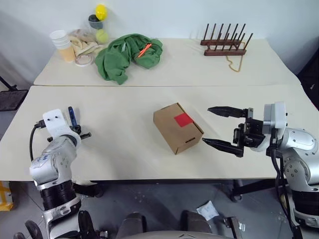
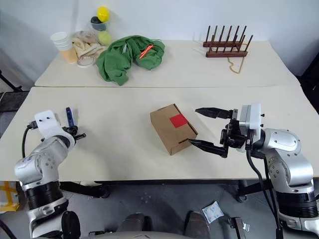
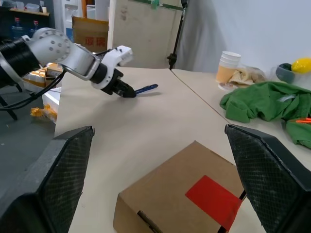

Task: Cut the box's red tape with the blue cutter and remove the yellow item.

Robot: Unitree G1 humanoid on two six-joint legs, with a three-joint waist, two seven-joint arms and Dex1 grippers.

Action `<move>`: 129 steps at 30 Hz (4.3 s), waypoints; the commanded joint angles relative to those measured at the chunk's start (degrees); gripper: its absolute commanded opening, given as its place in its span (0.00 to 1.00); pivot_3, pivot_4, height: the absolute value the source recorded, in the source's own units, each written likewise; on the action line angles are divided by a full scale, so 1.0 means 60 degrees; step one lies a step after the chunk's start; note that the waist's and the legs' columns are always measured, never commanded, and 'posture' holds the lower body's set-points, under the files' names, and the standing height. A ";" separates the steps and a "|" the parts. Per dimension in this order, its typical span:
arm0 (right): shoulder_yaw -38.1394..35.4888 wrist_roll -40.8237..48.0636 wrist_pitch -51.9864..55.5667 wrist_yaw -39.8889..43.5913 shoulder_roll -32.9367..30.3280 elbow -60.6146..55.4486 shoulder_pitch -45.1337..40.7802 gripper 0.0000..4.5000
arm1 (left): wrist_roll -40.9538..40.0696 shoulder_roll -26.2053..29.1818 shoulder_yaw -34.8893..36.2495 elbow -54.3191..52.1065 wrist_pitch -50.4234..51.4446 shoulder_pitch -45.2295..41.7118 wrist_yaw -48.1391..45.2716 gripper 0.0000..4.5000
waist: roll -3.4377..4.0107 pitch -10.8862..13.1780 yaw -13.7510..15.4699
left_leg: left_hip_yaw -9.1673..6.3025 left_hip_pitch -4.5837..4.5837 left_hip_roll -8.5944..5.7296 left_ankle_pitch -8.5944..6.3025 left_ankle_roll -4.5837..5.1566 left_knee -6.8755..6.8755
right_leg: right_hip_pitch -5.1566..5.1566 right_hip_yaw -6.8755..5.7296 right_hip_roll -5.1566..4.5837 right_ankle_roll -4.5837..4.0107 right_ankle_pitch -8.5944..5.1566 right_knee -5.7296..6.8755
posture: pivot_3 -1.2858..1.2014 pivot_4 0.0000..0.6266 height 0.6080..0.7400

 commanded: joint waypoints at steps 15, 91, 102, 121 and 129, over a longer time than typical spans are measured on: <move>-0.1697 0.1122 0.1900 0.0030 -0.1783 -0.2692 0.3271 1.00 | 0.0666 0.5797 -0.6425 -0.1179 -0.5657 0.0183 -1.2571 0.10 | 0.0054 0.0063 0.0246 | 0.0060 -0.0035 0.0013 -0.0018 0.0008 -0.0007 | -0.0064 0.0015 0.0006 -0.0006 -0.0002 0.0001 | 0.52 0.24 1.00; 0.3327 -0.3469 0.3394 -0.2514 -0.0376 -0.1984 0.0862 0.00 | 0.4254 0.2183 -1.1475 -0.1104 -0.1512 -0.3225 -1.1457 0.10 | -0.0004 0.0033 0.0298 | 0.0091 -0.0012 0.0001 -0.0032 0.0059 0.0052 | -0.0020 0.0057 0.0003 0.0027 0.0028 -0.0015 | 0.52 0.24 1.00; 0.4178 -0.4005 0.2997 -0.2603 0.0207 -0.1268 0.0541 0.00 | 0.4288 0.1971 -1.1456 -0.0984 -0.1505 -0.3330 -1.1388 0.10 | -0.0005 0.0030 0.0344 | 0.0090 -0.0007 -0.0001 -0.0033 0.0060 0.0059 | -0.0009 0.0055 0.0001 0.0027 0.0028 -0.0015 | 0.52 0.24 1.00; 0.1694 -0.1219 0.6207 -0.2776 0.0043 -0.2922 0.0736 0.00 | 0.4229 0.2110 -1.0681 -0.1026 -0.2951 -0.2777 -1.1024 0.10 | 0.0002 0.0020 0.0424 | 0.0084 -0.0016 0.0000 -0.0047 0.0081 0.0094 | -0.0002 0.0054 -0.0001 0.0026 0.0029 -0.0008 | 0.52 0.24 1.00; -0.1781 0.3735 1.2482 -0.4277 -0.0867 -0.2838 -0.0557 0.59 | 0.3708 0.2450 -0.8916 -0.1150 -0.6908 -0.1151 -1.0449 0.10 | 0.0006 0.0023 0.0251 | 0.0069 -0.0028 0.0011 -0.0056 0.0084 0.0092 | -0.0010 0.0039 -0.0005 0.0020 0.0031 -0.0013 | 0.52 0.24 1.00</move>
